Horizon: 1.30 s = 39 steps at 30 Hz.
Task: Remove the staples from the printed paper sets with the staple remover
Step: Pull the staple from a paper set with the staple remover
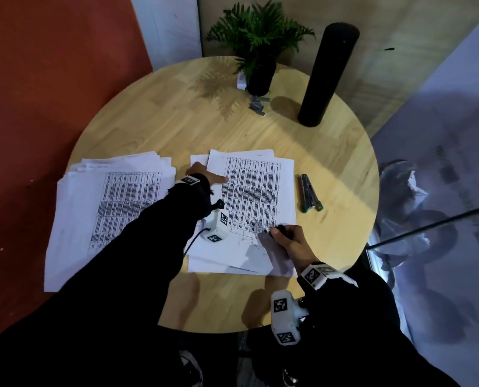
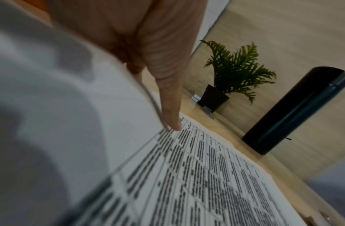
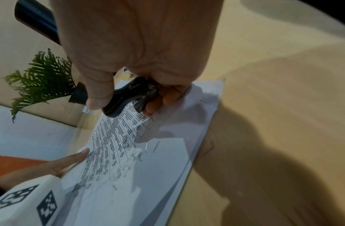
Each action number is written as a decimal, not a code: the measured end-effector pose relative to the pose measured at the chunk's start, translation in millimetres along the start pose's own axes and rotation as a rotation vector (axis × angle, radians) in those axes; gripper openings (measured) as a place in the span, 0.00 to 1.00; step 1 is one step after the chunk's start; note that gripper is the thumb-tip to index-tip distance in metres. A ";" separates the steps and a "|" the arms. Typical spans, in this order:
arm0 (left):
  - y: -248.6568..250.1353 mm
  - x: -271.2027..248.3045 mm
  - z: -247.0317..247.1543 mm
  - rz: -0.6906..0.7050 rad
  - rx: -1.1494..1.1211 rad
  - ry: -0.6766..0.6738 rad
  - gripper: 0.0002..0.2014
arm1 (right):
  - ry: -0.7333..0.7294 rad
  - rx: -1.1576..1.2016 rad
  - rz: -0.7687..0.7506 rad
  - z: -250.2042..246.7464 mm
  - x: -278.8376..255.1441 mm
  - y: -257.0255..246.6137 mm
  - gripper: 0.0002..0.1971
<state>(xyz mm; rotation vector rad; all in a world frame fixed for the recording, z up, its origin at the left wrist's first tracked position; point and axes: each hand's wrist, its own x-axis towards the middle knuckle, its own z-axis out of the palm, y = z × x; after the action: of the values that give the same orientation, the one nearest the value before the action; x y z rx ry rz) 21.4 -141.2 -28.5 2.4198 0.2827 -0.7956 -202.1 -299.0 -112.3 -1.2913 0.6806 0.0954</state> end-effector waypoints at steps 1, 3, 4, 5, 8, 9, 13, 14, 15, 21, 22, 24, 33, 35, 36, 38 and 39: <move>-1.1 -2.0 2.4 0.010 -0.004 -0.023 0.39 | 0.003 -0.003 0.006 -0.5 0.4 0.3 0.23; -6.8 -5.3 7.1 0.003 -0.008 -0.073 0.34 | 0.003 -0.011 0.020 -0.3 -0.2 0.2 0.22; -11.0 -6.3 8.9 0.000 -0.019 -0.095 0.33 | 0.000 -0.006 0.020 -0.4 0.0 0.2 0.21; -15.8 -8.2 9.3 0.000 -0.035 -0.116 0.31 | 0.006 -0.001 0.013 -0.2 0.2 0.3 0.19; -34.5 -18.1 6.7 -0.001 -0.009 -0.168 0.35 | 0.022 -0.002 0.010 2.7 -2.8 -6.2 0.13; -40.3 -18.6 7.9 0.021 -0.026 -0.171 0.35 | 0.027 -0.011 0.013 4.2 -4.1 -8.5 0.13; -48.3 -32.4 10.5 0.199 -0.219 -0.029 0.23 | 0.042 -0.050 0.023 5.8 -17.1 -28.5 0.15; -48.0 -39.4 8.2 0.242 -0.246 -0.008 0.21 | 0.050 -0.038 0.016 5.7 -23.1 -35.9 0.16; -47.4 -46.5 4.4 0.286 -0.280 0.014 0.20 | 0.081 -0.022 0.017 6.2 -29.4 -44.6 0.17; -39.1 -79.0 -36.3 0.453 -0.502 0.093 0.20 | 0.074 0.076 -0.111 13.9 -49.3 -132.6 0.09; -37.3 -83.9 -42.7 0.471 -0.530 0.087 0.20 | 0.048 0.068 -0.144 16.1 -50.6 -148.6 0.10; -33.4 -90.4 -53.6 0.519 -0.571 0.078 0.19 | 0.011 0.076 -0.196 20.0 -52.2 -177.0 0.10; -20.8 -131.7 -87.0 0.633 -0.683 -0.006 0.16 | -0.260 0.043 -0.361 24.1 -96.5 -255.1 0.40; -21.0 -138.6 -89.2 0.643 -0.683 -0.010 0.17 | -0.295 0.023 -0.390 28.9 -106.4 -259.6 0.43; -20.6 -142.1 -91.9 0.655 -0.680 0.001 0.18 | -0.302 0.017 -0.403 31.1 -110.0 -262.1 0.44; -19.1 -149.7 -96.3 0.692 -0.672 0.005 0.19 | -0.292 0.023 -0.416 34.2 -115.6 -264.7 0.44; -19.0 -153.3 -100.1 0.706 -0.669 0.006 0.19 | -0.289 0.027 -0.426 35.2 -118.4 -266.0 0.45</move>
<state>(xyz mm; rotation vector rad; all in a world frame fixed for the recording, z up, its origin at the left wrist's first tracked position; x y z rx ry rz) -60.3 -71.0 120.8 1.6970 -0.2665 -0.2958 -168.0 -311.4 178.8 -1.3380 0.1523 -0.0742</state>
